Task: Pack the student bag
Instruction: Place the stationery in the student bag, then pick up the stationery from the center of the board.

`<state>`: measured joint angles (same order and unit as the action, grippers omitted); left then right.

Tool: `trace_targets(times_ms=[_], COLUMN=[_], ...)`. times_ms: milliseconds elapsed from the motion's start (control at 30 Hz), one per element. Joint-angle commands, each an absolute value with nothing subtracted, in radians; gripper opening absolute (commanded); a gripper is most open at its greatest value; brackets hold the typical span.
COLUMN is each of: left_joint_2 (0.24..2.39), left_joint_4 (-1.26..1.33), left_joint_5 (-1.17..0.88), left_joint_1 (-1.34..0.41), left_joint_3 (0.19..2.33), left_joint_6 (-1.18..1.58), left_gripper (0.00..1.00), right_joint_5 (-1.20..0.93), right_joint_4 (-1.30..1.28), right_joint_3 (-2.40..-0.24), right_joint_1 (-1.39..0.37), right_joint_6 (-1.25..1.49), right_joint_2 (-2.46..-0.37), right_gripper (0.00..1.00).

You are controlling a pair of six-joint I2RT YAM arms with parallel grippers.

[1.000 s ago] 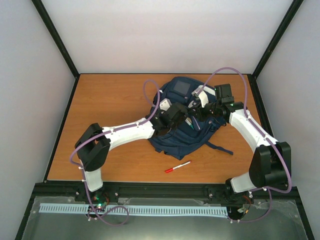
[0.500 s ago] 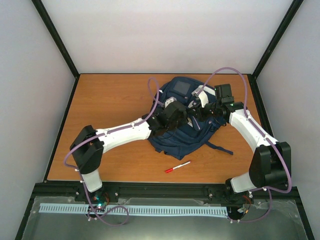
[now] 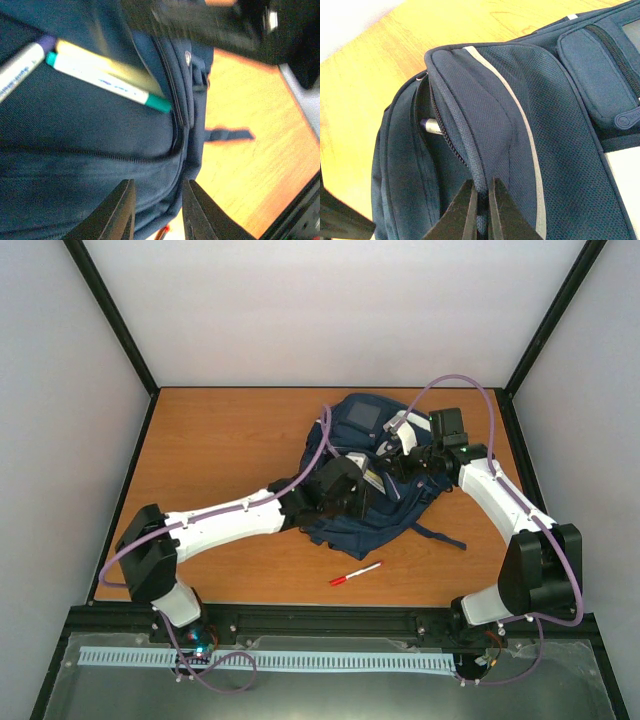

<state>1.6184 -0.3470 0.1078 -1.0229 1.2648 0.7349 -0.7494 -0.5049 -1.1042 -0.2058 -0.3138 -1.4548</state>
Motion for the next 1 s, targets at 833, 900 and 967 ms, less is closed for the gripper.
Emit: trace_targets(times_ms=[833, 900, 967], left_joint_2=[1.614, 1.642, 1.668], left_joint_4=[-0.557, -0.567, -0.572], left_joint_5=[-0.009, 0.017, 0.045], left_joint_1=[-1.216, -1.247, -1.276], left_joint_3=[1.068, 1.083, 1.093], left_joint_6=[0.276, 0.263, 0.256], left_gripper=[0.32, 0.34, 0.35], right_joint_5=[-0.75, -0.75, -0.751], right_joint_4=[-0.494, -0.493, -0.493], right_joint_3=[-1.129, -1.129, -1.129], right_joint_1=[-0.19, -0.19, -0.19], right_joint_6=[-0.334, -0.334, -0.334], right_joint_2=[-1.45, -1.451, -1.452], right_gripper=[0.03, 0.03, 0.03])
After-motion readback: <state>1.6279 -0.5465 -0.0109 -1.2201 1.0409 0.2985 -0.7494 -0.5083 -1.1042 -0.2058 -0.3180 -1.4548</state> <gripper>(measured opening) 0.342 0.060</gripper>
